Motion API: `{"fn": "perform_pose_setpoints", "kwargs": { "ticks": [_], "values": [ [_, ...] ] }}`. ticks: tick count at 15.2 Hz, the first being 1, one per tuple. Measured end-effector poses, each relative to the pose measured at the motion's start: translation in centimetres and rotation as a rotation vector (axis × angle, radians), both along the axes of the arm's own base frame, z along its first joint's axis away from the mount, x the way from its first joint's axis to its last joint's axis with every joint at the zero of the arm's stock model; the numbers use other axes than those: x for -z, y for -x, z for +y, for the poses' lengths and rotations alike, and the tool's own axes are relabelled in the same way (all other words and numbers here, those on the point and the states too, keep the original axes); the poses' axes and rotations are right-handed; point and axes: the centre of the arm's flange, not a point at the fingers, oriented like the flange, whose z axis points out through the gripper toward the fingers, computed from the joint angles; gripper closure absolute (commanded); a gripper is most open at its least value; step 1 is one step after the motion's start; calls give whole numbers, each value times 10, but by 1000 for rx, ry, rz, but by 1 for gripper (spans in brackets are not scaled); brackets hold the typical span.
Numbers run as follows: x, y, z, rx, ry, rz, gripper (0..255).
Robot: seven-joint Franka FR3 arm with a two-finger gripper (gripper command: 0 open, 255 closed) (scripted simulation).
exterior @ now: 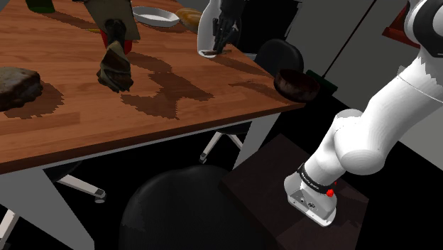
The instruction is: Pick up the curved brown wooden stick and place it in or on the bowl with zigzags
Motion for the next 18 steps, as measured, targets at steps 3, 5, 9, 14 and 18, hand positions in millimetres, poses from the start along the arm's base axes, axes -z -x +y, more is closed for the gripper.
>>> {"fn": "perform_pose_setpoints", "kwargs": {
  "ticks": [3, 5, 9, 14, 18],
  "values": [
    [-14, 0, 0, 0, 0, 0, 255],
    [-26, 0, 0, 0, 0, 0, 255],
    [-47, 0, -1, 0, 0, 0, 255],
    [-67, 5, -3, 0, 0, 0, 255],
    [-69, 40, -33, 1, 0, 0, 255]
  ]
}}
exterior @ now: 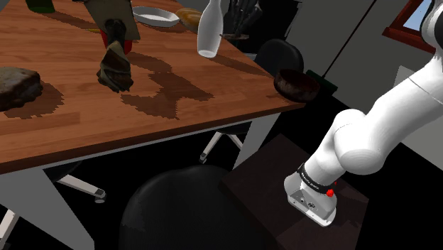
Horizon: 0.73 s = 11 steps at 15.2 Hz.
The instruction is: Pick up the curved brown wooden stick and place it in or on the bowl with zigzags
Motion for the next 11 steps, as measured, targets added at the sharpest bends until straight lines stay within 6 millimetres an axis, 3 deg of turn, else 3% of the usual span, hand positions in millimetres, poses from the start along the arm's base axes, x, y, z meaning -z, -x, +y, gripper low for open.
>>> {"fn": "perform_pose_setpoints", "kwargs": {
  "ticks": [11],
  "values": [
    [-2, 121, -83, 0, 0, -1, 255]
  ]
}}
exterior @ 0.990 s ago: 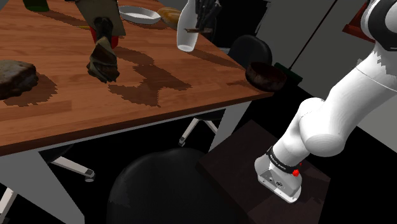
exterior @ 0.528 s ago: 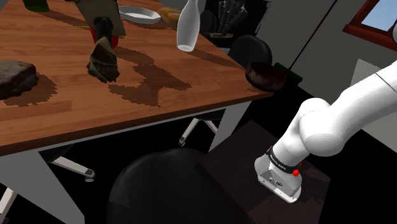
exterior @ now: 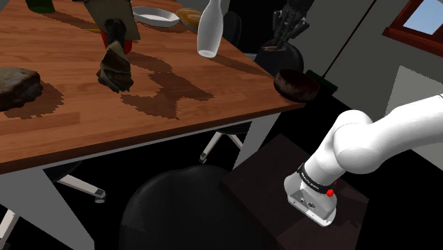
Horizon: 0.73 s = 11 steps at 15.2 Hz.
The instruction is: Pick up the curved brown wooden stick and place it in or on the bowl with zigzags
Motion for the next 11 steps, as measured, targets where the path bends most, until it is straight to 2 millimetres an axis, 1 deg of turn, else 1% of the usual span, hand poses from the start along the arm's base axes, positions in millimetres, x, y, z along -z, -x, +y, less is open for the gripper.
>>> {"fn": "perform_pose_setpoints", "kwargs": {
  "ticks": [1, 2, 3, 4, 5, 6, 8, 9, 11],
  "values": [
    [2, 10, -8, 0, 0, 0, 255],
    [-1, 23, -16, 0, 0, 0, 255],
    [-3, 29, -24, 1, 0, 0, 255],
    [0, 40, -28, 1, 1, 1, 255],
    [-2, 51, -39, 1, 0, 0, 255],
    [-1, 65, -45, 1, 0, 0, 255],
    [0, 86, -64, 0, 0, 0, 255],
    [-1, 96, -68, 0, 0, 0, 255],
    [6, 103, -75, 0, 0, 0, 255]
  ]
}}
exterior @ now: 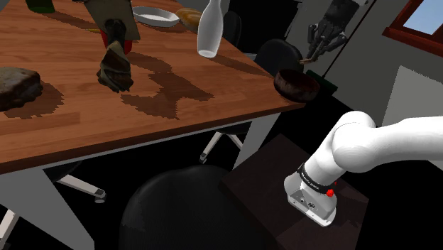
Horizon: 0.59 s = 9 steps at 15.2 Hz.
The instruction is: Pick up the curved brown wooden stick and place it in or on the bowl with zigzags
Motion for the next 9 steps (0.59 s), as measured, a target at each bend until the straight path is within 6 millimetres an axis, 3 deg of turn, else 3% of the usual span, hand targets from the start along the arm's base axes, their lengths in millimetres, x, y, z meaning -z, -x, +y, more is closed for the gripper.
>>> {"fn": "perform_pose_setpoints", "kwargs": {
  "ticks": [9],
  "values": [
    [46, 3, -2, 0, 0, 1, 255]
  ]
}}
